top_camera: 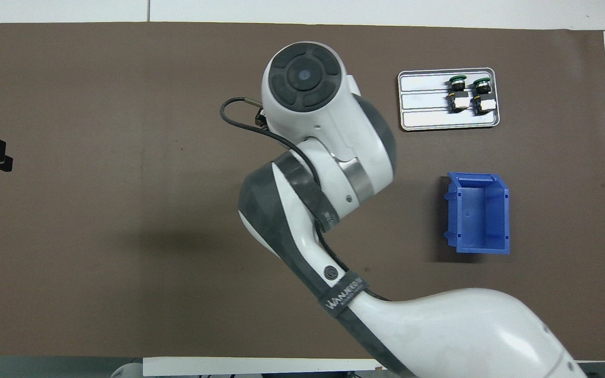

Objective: Place and press button with both arms

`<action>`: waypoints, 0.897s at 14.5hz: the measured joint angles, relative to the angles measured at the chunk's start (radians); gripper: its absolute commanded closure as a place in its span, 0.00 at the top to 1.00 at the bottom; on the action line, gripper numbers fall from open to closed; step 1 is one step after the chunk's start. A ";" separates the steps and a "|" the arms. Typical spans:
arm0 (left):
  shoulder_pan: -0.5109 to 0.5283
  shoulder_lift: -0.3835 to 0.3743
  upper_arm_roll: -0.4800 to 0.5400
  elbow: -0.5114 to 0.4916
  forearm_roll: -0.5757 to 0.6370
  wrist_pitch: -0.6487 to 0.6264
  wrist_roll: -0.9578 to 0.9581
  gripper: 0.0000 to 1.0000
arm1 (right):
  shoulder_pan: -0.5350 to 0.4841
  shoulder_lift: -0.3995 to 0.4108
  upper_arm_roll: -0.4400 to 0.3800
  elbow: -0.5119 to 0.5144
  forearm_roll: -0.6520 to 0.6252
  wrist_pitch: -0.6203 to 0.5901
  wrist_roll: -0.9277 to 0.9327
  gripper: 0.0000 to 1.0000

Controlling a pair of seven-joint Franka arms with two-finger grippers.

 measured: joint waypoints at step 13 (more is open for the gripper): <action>-0.001 0.005 -0.006 -0.001 0.000 0.005 0.001 1.00 | 0.109 0.137 -0.001 -0.024 0.000 0.163 0.081 0.98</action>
